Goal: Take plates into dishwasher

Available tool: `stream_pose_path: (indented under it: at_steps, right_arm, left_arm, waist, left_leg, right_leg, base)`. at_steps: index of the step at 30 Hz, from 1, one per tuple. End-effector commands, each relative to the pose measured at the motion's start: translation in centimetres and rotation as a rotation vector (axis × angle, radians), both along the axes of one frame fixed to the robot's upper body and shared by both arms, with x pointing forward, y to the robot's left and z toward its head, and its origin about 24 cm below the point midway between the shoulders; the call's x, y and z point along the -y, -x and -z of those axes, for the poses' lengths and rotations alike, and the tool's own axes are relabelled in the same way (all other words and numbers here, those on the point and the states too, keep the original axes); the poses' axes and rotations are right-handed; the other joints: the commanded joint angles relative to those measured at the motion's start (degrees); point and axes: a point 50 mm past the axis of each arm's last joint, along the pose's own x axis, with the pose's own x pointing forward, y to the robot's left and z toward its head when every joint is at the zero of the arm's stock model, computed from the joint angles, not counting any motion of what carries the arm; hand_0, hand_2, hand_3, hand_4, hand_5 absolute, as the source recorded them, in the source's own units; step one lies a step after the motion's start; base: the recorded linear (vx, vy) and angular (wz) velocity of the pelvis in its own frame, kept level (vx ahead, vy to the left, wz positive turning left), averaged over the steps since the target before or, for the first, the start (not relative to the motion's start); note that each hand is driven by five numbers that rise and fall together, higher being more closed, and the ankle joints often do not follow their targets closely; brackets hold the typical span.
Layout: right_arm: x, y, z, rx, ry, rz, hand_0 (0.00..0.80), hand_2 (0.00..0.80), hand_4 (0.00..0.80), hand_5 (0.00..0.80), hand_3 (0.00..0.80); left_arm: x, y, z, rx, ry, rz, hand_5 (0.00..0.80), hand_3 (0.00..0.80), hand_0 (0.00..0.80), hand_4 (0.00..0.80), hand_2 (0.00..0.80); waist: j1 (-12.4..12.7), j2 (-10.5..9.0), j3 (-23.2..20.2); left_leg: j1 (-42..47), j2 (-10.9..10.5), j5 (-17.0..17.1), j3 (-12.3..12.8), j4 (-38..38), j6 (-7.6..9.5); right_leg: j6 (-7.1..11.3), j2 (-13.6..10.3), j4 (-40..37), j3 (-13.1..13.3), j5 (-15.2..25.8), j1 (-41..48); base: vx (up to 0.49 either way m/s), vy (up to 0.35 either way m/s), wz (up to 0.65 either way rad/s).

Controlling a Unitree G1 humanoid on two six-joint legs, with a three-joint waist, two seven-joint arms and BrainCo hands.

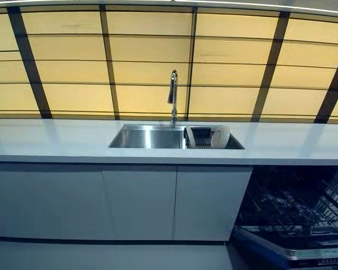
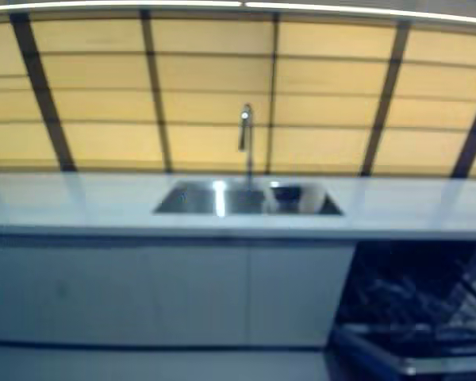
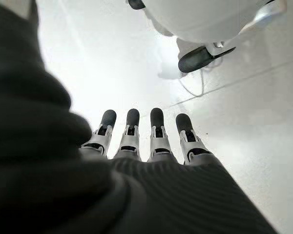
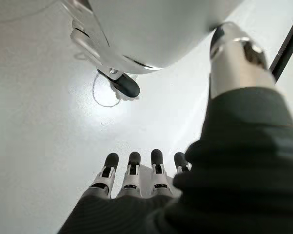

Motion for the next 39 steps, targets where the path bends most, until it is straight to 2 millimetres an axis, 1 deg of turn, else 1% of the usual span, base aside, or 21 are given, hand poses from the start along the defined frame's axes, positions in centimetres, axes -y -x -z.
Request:
stream_pose_path:
  at_steps: [1, 22, 24, 27, 28, 29, 30, 31, 32, 33, 34, 35, 36, 37, 39]
  right_arm:
    - [-0.7, -2.1, -0.3, 0.035, -0.013, -0.058, 0.000, 0.000, 0.000, 0.000, 0.000]
    - [-0.7, -2.0, -0.3, 0.039, -0.012, -0.056, 0.000, 0.000, 0.000, 0.000, 0.000]
    - [-0.7, -2.1, -0.4, 0.060, -0.015, -0.044, 0.000, 0.000, 0.000, 0.000, 0.000]
    - [-0.8, -3.6, -1.0, 0.172, -0.040, -0.024, 0.000, 0.000, 0.000, 0.000, 0.000]
    - [-0.9, -4.8, -1.6, 0.233, -0.056, -0.020, 0.000, 0.000, 0.000, 0.000, 0.000]
    - [-0.9, -5.0, -1.7, 0.247, -0.060, -0.016, 0.000, 0.000, 0.000, 0.000, 0.000]
    - [-1.0, -6.2, -2.5, 0.320, -0.076, -0.012, 0.000, 0.000, 0.000, 0.000, 0.000]
    - [-1.5, -9.0, -4.8, 0.501, -0.144, 0.006, 0.000, 0.000, 0.000, 0.000, 0.000]
    - [-1.6, -9.4, -5.3, 0.537, -0.158, 0.011, 0.000, 0.000, 0.000, 0.000, 0.000]
    - [-2.4, -11.8, -8.3, 0.691, -0.212, 0.002, 0.000, 0.000, 0.000, 0.000, 0.000]
    - [-2.9, -13.3, -11.4, 0.861, -0.257, -0.029, 0.000, 0.000, 0.000, 0.000, 0.000]
    - [-3.1, -14.3, -14.7, 1.034, -0.285, -0.074, 0.000, 0.000, 0.000, 0.000, 0.000]
    - [-3.1, -14.7, -16.8, 1.147, -0.305, -0.100, 0.000, 0.000, 0.000, 0.000, 0.000]
    - [-3.2, -15.2, -19.9, 1.295, -0.338, -0.122, 0.000, 0.000, 0.000, 0.000, 0.000]
    - [-3.0, -15.7, -24.1, 1.502, -0.399, -0.128, 0.000, 0.000, 0.000, 0.000, 0.000]
  left_arm:
    - [0.4, -2.3, -0.4, 0.046, 0.011, 0.041, 0.000, 0.000, 0.000, 0.000, 0.000]
    - [0.2, -2.2, -0.4, 0.035, -0.005, 0.036, 0.000, 0.000, 0.000, 0.000, 0.000]
    - [0.2, -2.2, -0.4, 0.034, -0.007, 0.039, 0.000, 0.000, 0.000, 0.000, 0.000]
    - [0.1, -2.2, -0.4, 0.034, -0.011, 0.039, 0.000, 0.000, 0.000, 0.000, 0.000]
    - [-0.1, -2.2, -0.5, 0.036, -0.014, 0.038, 0.000, 0.000, 0.000, 0.000, 0.000]
    - [-0.1, -2.2, -0.5, 0.036, -0.015, 0.038, 0.000, 0.000, 0.000, 0.000, 0.000]
    - [-0.2, -2.2, -0.5, 0.038, -0.017, 0.036, 0.000, 0.000, 0.000, 0.000, 0.000]
    - [-0.5, -1.9, -0.6, 0.043, -0.025, 0.029, 0.000, 0.000, 0.000, 0.000, 0.000]
    - [-0.5, -1.9, -0.6, 0.043, -0.027, 0.028, 0.000, 0.000, 0.000, 0.000, 0.000]
    - [-0.7, -1.4, -0.5, 0.046, -0.032, 0.016, 0.000, 0.000, 0.000, 0.000, 0.000]
    - [-0.9, -0.9, -0.5, 0.047, -0.036, 0.003, 0.000, 0.000, 0.000, 0.000, 0.000]
    - [-1.0, -0.5, -0.5, 0.049, -0.036, -0.011, 0.000, 0.000, 0.000, 0.000, 0.000]
    - [-1.0, -0.3, -0.4, 0.050, -0.034, -0.017, 0.000, 0.000, 0.000, 0.000, 0.000]
    - [-0.9, 0.0, -0.3, 0.052, -0.030, -0.024, 0.000, 0.000, 0.000, 0.000, 0.000]
    - [-0.7, 0.5, -0.2, 0.058, -0.023, -0.033, 0.000, 0.000, 0.000, 0.000, 0.000]
  waist:
    - [-0.62, -1.63, 2.01]
    - [-0.76, -1.90, 2.02]
    - [-0.74, -1.91, 2.04]
    - [-0.75, -2.04, 2.19]
    - [-0.83, -2.14, 2.32]
    - [-0.85, -2.16, 2.35]
    - [-0.95, -2.26, 2.46]
    - [-1.39, -2.54, 2.61]
    - [-1.47, -2.57, 2.63]
    - [-2.08, -2.68, 2.59]
    - [-2.80, -2.69, 2.57]
    - [-3.56, -2.51, 2.47]
    - [-3.91, -2.36, 2.41]
    - [-4.38, -2.09, 2.41]
    - [-4.71, -1.69, 2.41]
  left_leg:
    - [-2.98, -2.92, -0.18, 3.02, 0.09, 1.62]
    - [-3.03, -2.90, -0.20, 3.28, 0.09, 1.67]
    - [-2.99, -2.91, -0.21, 3.26, 0.09, 1.67]
    - [-3.00, -2.87, -0.15, 3.29, 0.09, 1.61]
    - [-3.05, -2.83, -0.13, 3.34, 0.09, 1.59]
    - [-3.06, -2.82, -0.13, 3.34, 0.09, 1.58]
    - [-3.09, -2.80, -0.07, 3.44, 0.09, 1.59]
    - [-3.25, -2.77, -0.07, 3.59, 0.09, 1.67]
    - [-3.27, -2.77, -0.08, 3.62, 0.09, 1.68]
    - [-3.51, -2.76, -0.13, 3.83, 0.09, 1.75]
    - [-3.72, -2.75, -0.21, 4.19, 0.09, 1.79]
    - [-3.91, -2.79, -0.35, 4.57, 0.09, 1.92]
    - [-3.97, -2.83, -0.46, 4.77, 0.09, 2.02]
    - [-3.99, -2.91, -0.63, 5.06, 0.09, 2.17]
    - [-3.94, -3.01, -0.95, 5.59, 0.09, 2.37]
  right_leg:
    - [2.84, 1.24, 0.16, -0.62, -5.83, 4.64]
    - [2.83, 1.36, 0.16, -0.34, -5.81, 4.55]
    - [2.84, 1.32, 0.16, -0.36, -5.79, 4.59]
    - [2.97, 1.28, 0.16, -0.34, -5.52, 4.53]
    - [3.02, 1.25, 0.16, -0.30, -5.41, 4.45]
    - [3.03, 1.24, 0.16, -0.29, -5.39, 4.44]
    - [3.07, 1.20, 0.16, -0.24, -5.29, 4.40]
    - [3.12, 1.17, 0.18, 0.00, -5.08, 4.13]
    - [3.13, 1.16, 0.19, 0.03, -5.05, 4.09]
    - [3.14, 1.14, 0.26, 0.36, -5.00, 3.68]
    - [3.17, 1.13, 0.37, 0.72, -4.95, 3.22]
    - [3.29, 1.12, 0.41, 1.14, -4.89, 2.73]
    - [3.38, 1.11, 0.42, 1.36, -4.88, 2.51]
    - [3.55, 1.01, 0.44, 1.64, -4.89, 2.23]
    - [3.77, 0.79, 0.41, 1.95, -4.93, 1.97]
  base:
    - [0.000, 0.000, 0.00]
    - [0.000, 0.000, 0.00]
    - [0.000, 0.000, 0.00]
    - [0.000, 0.000, 0.00]
    - [0.000, 0.000, 0.00]
    - [0.000, 0.000, 0.00]
    - [0.000, 0.000, 0.00]
    - [0.000, 0.000, 0.00]
    - [0.000, 0.000, 0.00]
    - [-0.033, 0.005, -0.02]
    - [-0.048, 0.029, -0.05]
    - [-0.040, 0.048, -0.06]
    - [-0.028, 0.075, -0.13]
    - [-0.015, 0.076, -0.16]
    - [-0.007, 0.090, -0.17]
